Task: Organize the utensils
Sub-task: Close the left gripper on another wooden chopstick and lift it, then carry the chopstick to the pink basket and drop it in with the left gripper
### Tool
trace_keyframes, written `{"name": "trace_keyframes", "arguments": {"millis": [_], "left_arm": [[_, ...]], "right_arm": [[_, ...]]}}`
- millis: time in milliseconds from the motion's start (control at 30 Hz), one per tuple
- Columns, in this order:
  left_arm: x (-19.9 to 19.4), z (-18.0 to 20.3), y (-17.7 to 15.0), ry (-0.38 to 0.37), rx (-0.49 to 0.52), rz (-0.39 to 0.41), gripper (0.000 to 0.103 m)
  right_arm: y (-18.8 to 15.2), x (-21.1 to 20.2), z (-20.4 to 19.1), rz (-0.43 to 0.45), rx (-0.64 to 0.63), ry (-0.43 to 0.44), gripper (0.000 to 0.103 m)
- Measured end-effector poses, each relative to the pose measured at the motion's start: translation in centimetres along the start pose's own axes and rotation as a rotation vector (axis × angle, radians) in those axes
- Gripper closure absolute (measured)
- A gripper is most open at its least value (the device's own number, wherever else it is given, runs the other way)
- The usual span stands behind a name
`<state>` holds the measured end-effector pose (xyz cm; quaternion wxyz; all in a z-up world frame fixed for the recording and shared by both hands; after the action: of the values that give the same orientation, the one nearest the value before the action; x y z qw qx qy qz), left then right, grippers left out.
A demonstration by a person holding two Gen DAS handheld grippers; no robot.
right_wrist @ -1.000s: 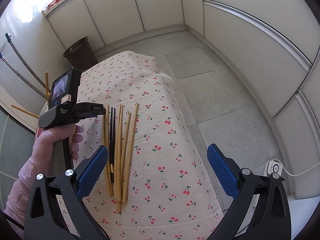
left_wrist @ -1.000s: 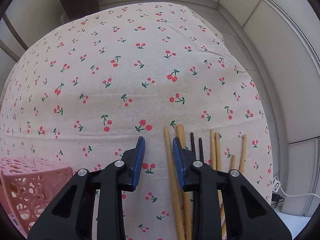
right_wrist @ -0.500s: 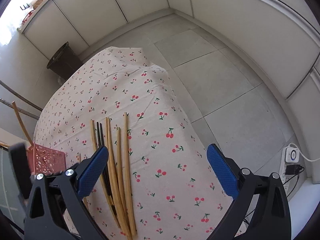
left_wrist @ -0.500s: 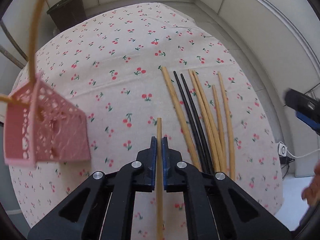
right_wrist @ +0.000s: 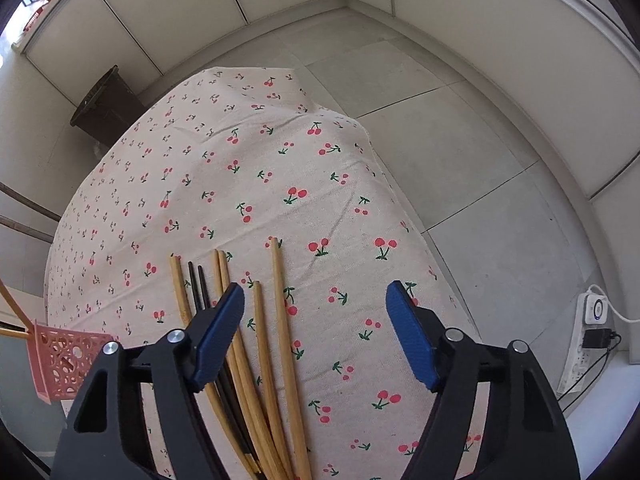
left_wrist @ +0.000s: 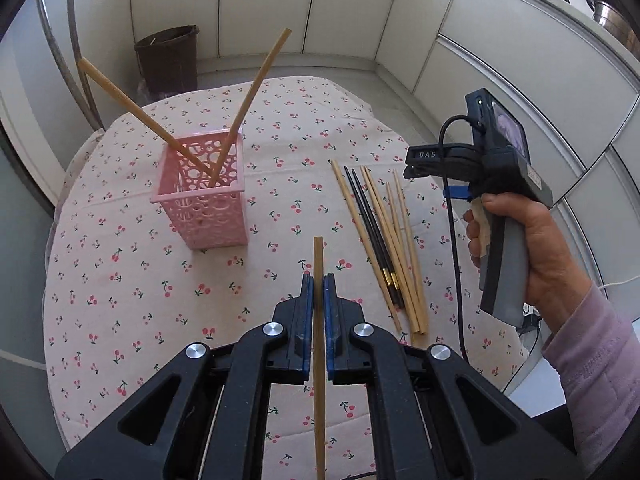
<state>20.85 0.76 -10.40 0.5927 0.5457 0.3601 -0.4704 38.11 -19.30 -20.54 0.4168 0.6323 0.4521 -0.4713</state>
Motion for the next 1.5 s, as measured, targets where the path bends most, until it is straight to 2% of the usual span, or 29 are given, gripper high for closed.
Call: {"name": "trace_keyframes", "arguments": {"millis": [300, 400, 467, 500, 567, 600, 767, 867, 1033, 1200, 1500], "left_arm": [[-1.0, -0.9, -0.7, -0.01, 0.003, 0.008, 0.098], [-1.5, -1.1, -0.6, 0.002, 0.005, 0.024, 0.098], [-1.7, -1.3, -0.6, 0.0, 0.003, 0.03, 0.098], [-1.7, -1.3, -0.5, -0.002, 0.0, 0.031, 0.098], [-1.9, -1.5, -0.5, -0.006, -0.007, 0.034, 0.098], [-2.0, -1.7, -0.4, -0.007, -0.011, 0.038, 0.098], [-2.6, -2.3, -0.1, -0.011, -0.028, 0.055, 0.098], [-3.3, -2.6, 0.2, -0.021, -0.042, 0.077, 0.098], [-4.8, -2.9, 0.6, -0.029, -0.047, 0.126, 0.098], [-6.8, -3.0, 0.7, -0.037, -0.052, 0.175, 0.098], [-12.0, -3.0, 1.3, -0.026, -0.058, 0.298, 0.098]], "right_arm": [[0.8, 1.2, -1.3, 0.011, -0.033, -0.042, 0.05], [0.6, 2.6, -1.9, -0.023, -0.058, -0.06, 0.065], [0.7, 2.8, -2.1, 0.006, -0.084, -0.095, 0.071], [0.7, 2.8, -2.2, 0.009, -0.093, -0.097, 0.08], [0.7, 3.0, -2.4, 0.002, -0.088, -0.059, 0.095], [0.7, 3.0, -2.2, 0.0, -0.081, -0.043, 0.098], [0.2, 2.0, -1.7, 0.006, -0.082, -0.022, 0.098], [-0.4, -0.1, -2.0, 0.041, -0.111, -0.01, 0.098], [-2.3, -5.8, -2.4, 0.128, -0.152, 0.069, 0.098], [-5.7, -11.8, -3.2, 0.18, -0.215, 0.202, 0.097], [-10.8, -21.1, -6.6, 0.372, -0.382, 0.3, 0.097]]}}
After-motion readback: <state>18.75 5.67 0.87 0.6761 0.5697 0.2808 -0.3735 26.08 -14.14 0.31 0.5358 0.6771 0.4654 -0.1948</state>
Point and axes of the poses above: each gripper's, at about its wrist camera, not at the fingertips, and x roughly the way its jaws point, z to its right, y to its top, the point moved 9 cm from there along x, roughly the way its jaws point, and after that the axes turned 13 degrees about -z, right-handed, at the moved point
